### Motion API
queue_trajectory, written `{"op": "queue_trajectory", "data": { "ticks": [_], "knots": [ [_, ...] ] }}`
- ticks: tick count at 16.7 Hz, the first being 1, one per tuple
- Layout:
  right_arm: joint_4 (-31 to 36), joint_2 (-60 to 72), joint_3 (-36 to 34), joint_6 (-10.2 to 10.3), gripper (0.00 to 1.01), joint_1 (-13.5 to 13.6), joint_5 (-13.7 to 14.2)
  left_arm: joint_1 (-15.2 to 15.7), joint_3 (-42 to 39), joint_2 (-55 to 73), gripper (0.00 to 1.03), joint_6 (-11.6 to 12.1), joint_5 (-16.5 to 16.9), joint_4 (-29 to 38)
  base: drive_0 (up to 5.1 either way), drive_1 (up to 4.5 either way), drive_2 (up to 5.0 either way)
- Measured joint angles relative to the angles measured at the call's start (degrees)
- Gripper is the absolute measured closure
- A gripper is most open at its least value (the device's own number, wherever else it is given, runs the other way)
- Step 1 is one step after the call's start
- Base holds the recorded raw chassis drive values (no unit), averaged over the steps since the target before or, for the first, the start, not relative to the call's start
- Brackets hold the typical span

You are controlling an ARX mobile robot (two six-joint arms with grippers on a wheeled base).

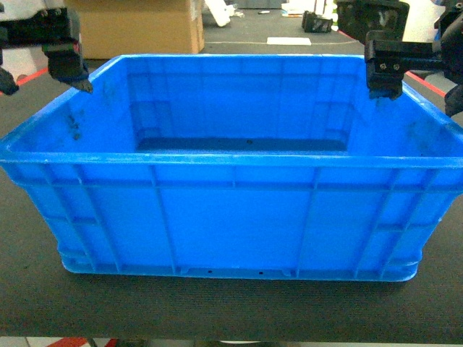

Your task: Place box next to blue box on left shelf

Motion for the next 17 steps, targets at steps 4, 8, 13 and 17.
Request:
{"op": "queue_trajectory", "data": {
  "ticks": [4,8,13,17],
  "knots": [
    [-0.2,2.0,-2.3,1.1,0.03,-1.0,-2.4,-0.6,-0.6,3.0,0.05,1.5,-0.5,-4.2,0.0,0.0,0.0],
    [0.1,2.9,-3.3,1.6,0.03,-1.1,-3.5,-0.6,-0.6,4.8,0.05,1.5,-0.1,-6.9,0.0,0.0,0.0],
    [-1.2,2.5,-3.4,1.4,0.19,0.2,-2.2,-0.9,0.2,5.2,0.05,1.5,0.2,-6.2,0.0,0.0,0.0],
    [-1.1,1.9,-3.8,1.2,0.62,0.7,-0.7,-0.9,0.2,5.2,0.4,2.6,0.5,-5.6,0.0,0.0,0.0]
  ]
}}
